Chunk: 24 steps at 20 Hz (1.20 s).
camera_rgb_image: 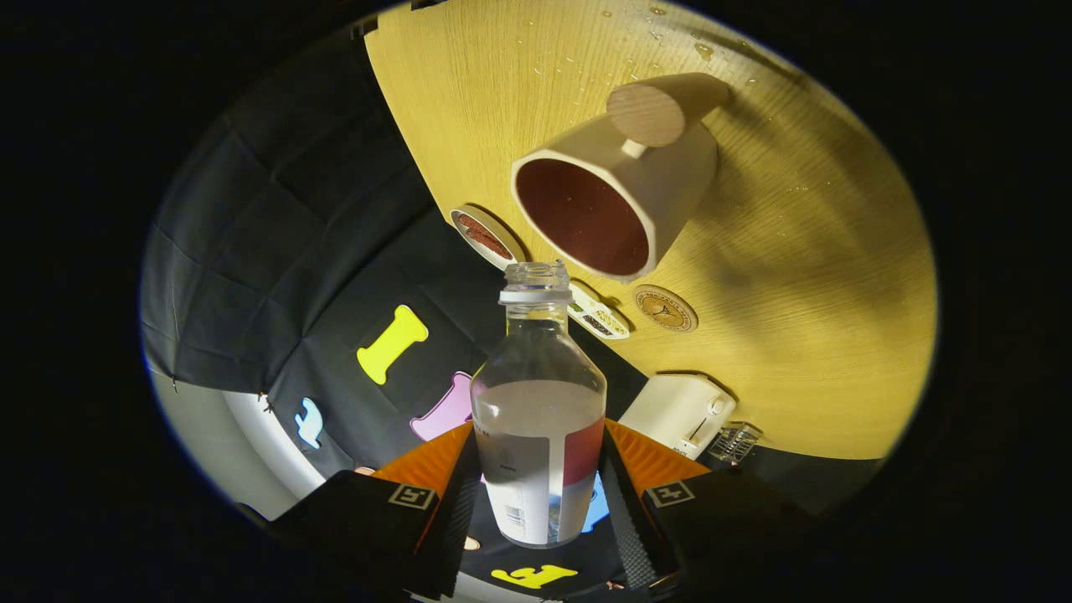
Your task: Take the bottle from table, then pour the juice into the cup, finally place the bottle on the coaster
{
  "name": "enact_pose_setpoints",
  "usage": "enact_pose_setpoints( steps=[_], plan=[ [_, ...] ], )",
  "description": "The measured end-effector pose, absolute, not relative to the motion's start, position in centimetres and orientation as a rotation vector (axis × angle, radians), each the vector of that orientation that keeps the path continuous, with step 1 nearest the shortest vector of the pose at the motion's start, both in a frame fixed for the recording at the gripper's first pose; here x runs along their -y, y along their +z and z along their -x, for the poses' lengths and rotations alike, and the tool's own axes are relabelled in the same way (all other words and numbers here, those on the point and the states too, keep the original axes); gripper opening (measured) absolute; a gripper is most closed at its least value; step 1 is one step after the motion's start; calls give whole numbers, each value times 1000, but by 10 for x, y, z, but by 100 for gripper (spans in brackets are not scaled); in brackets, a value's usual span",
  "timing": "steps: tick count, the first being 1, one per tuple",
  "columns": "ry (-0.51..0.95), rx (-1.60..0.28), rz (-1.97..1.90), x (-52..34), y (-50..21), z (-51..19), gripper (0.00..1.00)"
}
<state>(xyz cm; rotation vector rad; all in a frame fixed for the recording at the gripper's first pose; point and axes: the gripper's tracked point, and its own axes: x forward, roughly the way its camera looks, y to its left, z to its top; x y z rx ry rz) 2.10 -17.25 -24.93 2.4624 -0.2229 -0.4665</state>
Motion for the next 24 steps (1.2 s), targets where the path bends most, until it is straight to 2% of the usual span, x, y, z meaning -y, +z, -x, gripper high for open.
enact_pose_setpoints(
  steps=[11, 16, 24],
  plan=[
    [-438, -8, -2074, 146, -256, -24, 75],
    [-374, -1, -1821, 134, -241, -20, 75],
    [-363, 46, -1260, 139, -205, -16, 75]
  ],
)
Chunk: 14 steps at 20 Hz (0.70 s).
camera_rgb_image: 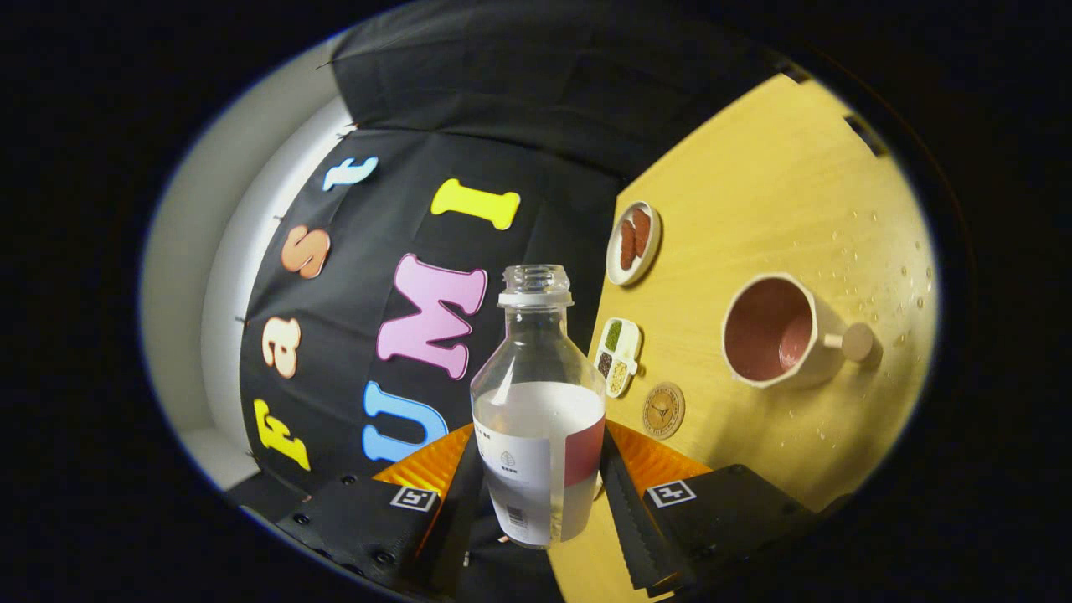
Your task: Take the bottle from table, then pour the juice into the cup, finally place the bottle on the coaster
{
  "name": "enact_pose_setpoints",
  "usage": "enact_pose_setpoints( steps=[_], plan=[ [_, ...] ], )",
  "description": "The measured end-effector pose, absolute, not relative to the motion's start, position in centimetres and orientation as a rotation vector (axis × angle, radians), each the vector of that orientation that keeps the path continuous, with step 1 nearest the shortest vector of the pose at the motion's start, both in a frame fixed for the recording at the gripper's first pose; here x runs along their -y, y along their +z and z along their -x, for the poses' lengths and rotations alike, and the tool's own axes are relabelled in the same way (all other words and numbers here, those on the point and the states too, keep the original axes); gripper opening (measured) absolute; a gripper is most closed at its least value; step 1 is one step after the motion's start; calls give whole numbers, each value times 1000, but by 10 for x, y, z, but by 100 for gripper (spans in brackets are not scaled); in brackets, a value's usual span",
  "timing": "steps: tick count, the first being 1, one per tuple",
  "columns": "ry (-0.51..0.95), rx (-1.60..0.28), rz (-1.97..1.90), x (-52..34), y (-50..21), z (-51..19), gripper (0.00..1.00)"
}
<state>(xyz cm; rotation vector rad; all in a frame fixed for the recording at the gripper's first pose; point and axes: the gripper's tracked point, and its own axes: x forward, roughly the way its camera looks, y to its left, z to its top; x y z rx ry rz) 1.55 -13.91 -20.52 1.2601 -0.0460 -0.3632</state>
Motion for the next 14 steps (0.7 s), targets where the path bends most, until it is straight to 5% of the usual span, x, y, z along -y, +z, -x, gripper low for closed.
enact_pose_setpoints(
  steps=[9, 14],
  plan=[
    [-410, 9, -442, 129, -145, -28, 75],
    [-302, -1, -25, 89, -117, -75, 75]
  ],
)
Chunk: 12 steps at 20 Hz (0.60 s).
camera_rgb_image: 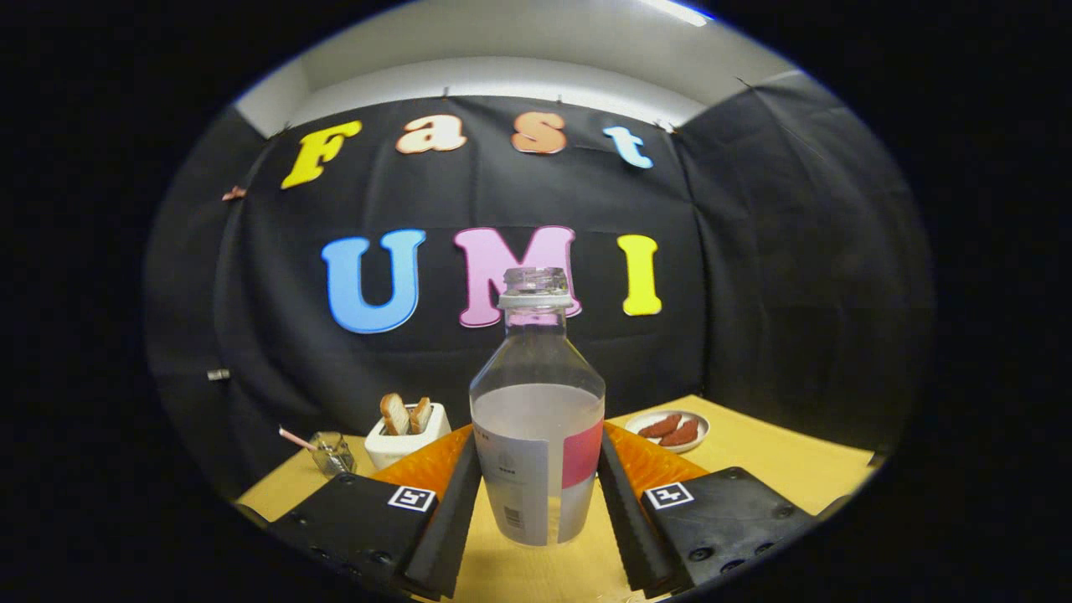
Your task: Take the bottle from table, then pour the juice into the cup, finally place the bottle on the coaster
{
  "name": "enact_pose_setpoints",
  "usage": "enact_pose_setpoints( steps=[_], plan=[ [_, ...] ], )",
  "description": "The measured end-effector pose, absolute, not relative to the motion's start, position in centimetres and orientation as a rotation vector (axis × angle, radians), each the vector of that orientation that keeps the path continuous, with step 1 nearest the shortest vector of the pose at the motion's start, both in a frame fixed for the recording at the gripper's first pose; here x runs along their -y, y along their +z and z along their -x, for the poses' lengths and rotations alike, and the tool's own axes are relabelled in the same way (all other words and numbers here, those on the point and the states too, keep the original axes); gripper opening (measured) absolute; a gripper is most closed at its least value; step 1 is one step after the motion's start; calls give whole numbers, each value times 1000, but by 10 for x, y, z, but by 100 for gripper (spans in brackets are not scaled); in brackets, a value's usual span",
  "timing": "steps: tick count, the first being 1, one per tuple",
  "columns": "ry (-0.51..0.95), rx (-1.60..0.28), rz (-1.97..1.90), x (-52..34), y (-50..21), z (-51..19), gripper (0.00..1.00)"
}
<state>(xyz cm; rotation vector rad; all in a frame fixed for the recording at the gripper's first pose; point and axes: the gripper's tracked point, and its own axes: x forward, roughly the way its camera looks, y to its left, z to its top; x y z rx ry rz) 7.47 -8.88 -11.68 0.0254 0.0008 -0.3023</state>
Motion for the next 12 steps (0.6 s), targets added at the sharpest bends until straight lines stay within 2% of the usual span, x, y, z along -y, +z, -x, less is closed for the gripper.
enact_pose_setpoints(
  steps=[4, 12],
  plan=[
    [-315, -13, 87, 88, -154, -112, 75],
    [-408, -68, 30, 112, -223, -154, 76]
  ],
)
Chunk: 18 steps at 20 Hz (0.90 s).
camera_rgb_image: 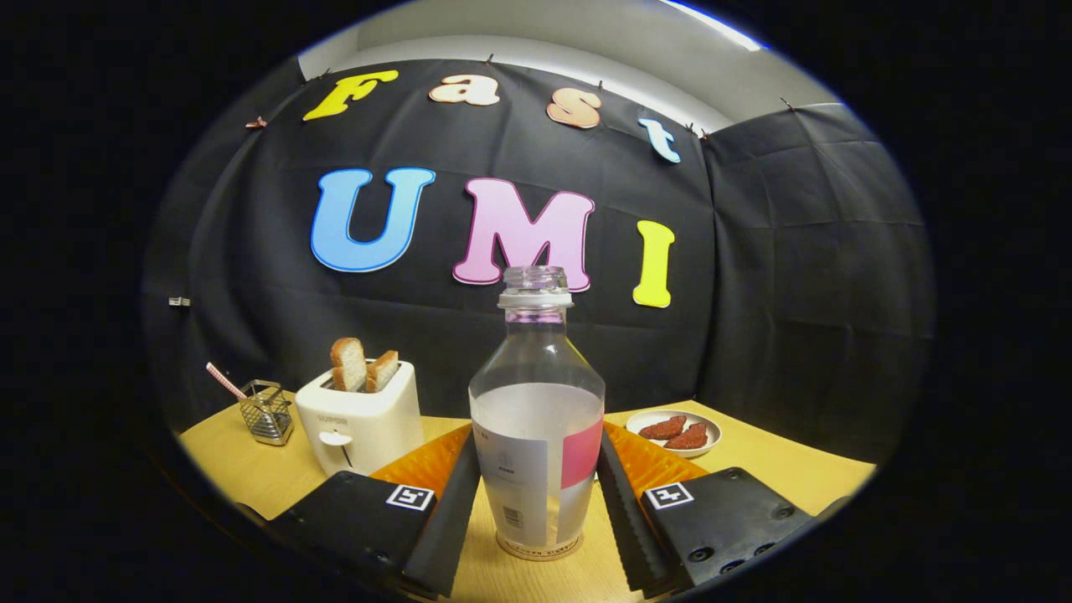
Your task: Take the bottle from table, then pour the juice into the cup, finally place the bottle on the coaster
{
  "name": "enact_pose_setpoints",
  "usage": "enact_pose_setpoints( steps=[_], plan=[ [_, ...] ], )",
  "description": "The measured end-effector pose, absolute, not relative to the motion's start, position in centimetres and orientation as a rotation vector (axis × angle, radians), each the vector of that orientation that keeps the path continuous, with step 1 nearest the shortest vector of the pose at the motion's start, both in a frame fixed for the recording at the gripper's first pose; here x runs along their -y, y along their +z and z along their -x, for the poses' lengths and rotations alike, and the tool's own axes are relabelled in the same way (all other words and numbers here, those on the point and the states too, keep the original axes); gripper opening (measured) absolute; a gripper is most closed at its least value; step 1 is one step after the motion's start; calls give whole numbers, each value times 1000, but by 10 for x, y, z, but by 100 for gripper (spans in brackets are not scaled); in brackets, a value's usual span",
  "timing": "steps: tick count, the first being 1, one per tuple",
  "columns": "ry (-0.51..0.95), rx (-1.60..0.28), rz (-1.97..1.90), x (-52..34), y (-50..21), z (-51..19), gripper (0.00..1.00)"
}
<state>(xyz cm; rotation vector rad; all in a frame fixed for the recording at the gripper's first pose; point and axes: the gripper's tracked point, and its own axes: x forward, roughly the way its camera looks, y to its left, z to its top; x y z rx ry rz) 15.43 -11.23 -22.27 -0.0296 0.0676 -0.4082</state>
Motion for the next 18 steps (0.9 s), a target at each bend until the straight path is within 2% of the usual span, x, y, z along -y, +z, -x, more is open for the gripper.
enact_pose_setpoints(
  steps=[18],
  plan=[
    [-520, -109, -17, 136, -313, -187, 76]
  ],
)
